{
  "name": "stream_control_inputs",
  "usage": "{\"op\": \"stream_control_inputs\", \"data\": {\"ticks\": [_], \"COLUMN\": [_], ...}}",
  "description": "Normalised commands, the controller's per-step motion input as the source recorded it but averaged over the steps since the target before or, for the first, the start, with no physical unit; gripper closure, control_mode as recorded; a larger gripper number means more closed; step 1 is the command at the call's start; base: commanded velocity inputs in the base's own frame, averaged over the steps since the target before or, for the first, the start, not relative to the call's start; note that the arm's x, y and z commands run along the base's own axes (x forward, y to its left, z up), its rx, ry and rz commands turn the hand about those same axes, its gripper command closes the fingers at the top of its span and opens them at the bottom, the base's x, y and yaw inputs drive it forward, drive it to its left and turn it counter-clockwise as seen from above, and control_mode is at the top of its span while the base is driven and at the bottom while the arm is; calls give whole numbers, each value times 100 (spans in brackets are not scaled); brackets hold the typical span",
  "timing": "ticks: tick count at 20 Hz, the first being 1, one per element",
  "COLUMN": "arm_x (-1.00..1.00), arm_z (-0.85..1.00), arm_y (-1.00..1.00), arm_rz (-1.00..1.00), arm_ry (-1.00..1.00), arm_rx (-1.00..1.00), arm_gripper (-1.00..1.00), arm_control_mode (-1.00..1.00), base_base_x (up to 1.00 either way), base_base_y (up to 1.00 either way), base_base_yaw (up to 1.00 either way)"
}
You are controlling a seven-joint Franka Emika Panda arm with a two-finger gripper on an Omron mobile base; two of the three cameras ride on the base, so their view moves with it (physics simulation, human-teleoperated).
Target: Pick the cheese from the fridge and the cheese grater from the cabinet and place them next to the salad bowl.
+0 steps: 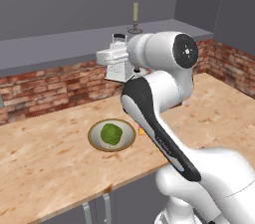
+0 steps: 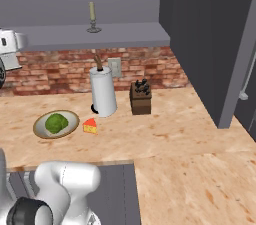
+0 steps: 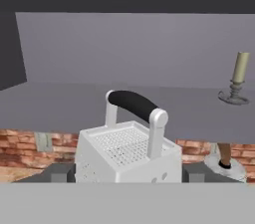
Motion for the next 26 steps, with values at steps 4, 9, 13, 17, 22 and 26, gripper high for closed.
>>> {"op": "stream_control_inputs", "data": {"ticks": [4, 9, 13, 17, 22, 26], "arm_x": [-100, -69, -40, -30, -8, 3], "arm_z": [-8, -13, -26, -23, -18, -23], "arm_y": [0, 5, 11, 0, -2, -14], "arm_rz": [-7, 2, 0, -2, -6, -18], "arm_ry": [12, 3, 0, 1, 1, 5], "arm_rx": [1, 2, 0, 0, 0, 0], "arm_gripper": [100, 100, 100, 100, 100, 100], "arm_control_mode": [-100, -100, -100, -100, -100, -100], "base_base_x": [0, 0, 0, 0, 0, 0], "base_base_y": [0, 0, 0, 0, 0, 0], "base_base_yaw": [0, 0, 0, 0, 0, 0]}}
